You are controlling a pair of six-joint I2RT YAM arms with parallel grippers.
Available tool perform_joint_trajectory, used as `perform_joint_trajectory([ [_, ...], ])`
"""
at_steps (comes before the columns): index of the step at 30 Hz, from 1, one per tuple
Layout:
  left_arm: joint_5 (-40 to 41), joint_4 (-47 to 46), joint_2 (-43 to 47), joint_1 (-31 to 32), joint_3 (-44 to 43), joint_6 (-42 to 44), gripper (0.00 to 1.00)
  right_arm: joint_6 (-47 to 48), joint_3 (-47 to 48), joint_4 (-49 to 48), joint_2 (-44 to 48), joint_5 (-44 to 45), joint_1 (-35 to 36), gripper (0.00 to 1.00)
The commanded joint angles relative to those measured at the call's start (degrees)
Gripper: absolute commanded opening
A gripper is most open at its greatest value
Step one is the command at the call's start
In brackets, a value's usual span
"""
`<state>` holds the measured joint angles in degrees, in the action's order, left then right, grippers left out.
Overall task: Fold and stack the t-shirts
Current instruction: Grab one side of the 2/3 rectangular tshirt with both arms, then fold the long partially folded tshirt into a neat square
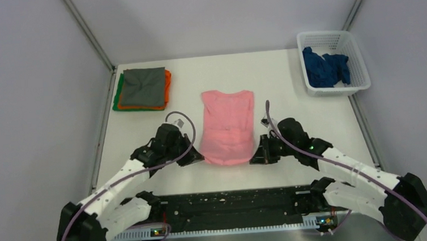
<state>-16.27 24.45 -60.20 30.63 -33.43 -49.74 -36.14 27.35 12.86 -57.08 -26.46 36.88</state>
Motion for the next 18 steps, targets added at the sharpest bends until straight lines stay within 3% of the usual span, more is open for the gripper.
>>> perform_joint_trajectory([
  [1,4.5,7.2,11.3,1.0,-0.9,-2.7,0.00,-0.6,1.9,5.3,7.7,-3.6,0.5,0.00],
  [6,8.1,8.0,12.6,1.0,-6.3,0.2,0.00,1.0,7.8,7.8,9.9,3.5,0.4,0.00],
  [10,13.6,5.0,7.4,0.9,-10.9,1.9,0.00,2.2,11.6,7.7,6.7,8.3,-1.4,0.00],
  [18,19.9,-0.8,-7.0,-1.5,-24.2,8.3,0.00,4.2,18.2,4.3,-4.2,8.2,-12.4,0.00],
])
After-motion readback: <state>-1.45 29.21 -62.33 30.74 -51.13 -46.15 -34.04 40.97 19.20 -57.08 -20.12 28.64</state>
